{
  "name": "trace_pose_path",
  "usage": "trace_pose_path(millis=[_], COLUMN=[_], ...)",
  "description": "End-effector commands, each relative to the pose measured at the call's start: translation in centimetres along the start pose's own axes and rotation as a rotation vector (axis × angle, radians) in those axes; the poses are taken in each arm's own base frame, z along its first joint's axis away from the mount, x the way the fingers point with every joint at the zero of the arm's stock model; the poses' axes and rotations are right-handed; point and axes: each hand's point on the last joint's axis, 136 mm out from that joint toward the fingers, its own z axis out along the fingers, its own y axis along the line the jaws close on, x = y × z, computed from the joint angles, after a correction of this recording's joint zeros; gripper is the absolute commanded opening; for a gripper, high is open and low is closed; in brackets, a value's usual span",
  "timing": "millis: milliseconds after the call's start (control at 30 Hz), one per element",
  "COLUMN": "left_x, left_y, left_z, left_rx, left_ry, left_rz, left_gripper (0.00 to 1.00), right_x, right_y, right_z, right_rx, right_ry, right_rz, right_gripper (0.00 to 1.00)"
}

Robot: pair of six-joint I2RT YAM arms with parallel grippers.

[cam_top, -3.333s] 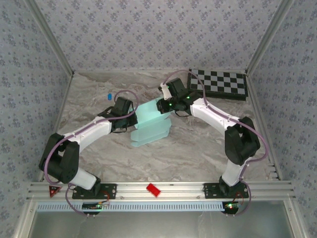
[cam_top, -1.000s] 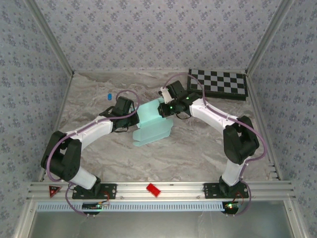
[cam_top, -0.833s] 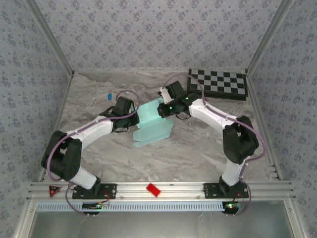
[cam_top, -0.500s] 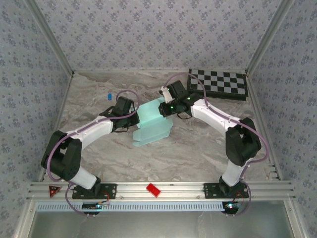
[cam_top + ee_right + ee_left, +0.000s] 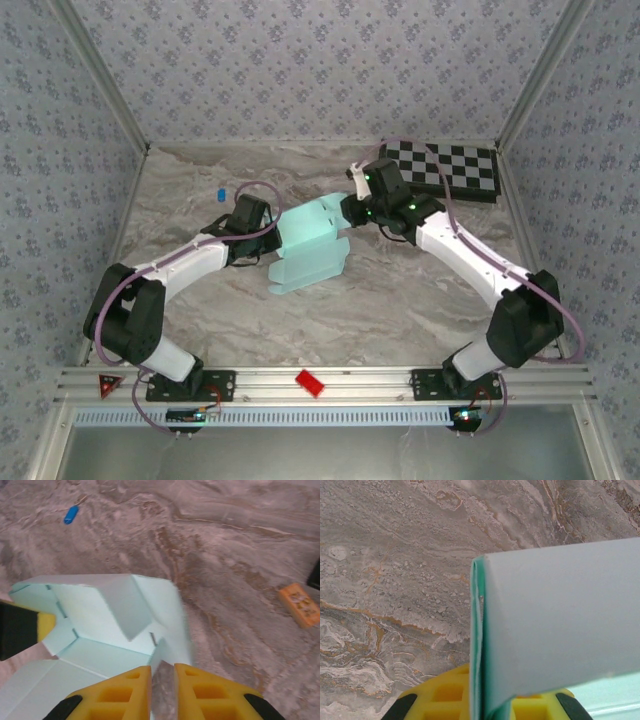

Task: Fold the paper box

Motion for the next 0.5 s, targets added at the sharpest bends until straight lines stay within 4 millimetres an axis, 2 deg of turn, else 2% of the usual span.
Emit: trace_pose_path(millis=[0,167,333,467], left_x=[-1.2,-1.1,-1.2,-1.2], left_y=[-1.5,-1.7,-2.0,-2.1], left_z=[-0.5,-0.6,-0.6,-0.6], left_rx=[0.045,0.057,0.072,0.078], left_ry=[-0.035,-0.033,-0.036,-0.035], left_rz=[0.017,0.022,0.02,0.018], left_gripper=[0.0,0.0,0.0,0.0], right_x=[-0.1,0.9,1.8,1.7], right_y=[-2.6,-4.6,-5.0,-4.9], right_z=[-0.8,-0.1,1.3,2.2], right_rx=[0.094,0.119,0.076,0.042], right_ry=[-0.026,-0.013,0.03,0.047], right_rz=[0.061,0.142,0.142,0.119], right_gripper=[0.2,0.2,0.2,0.2])
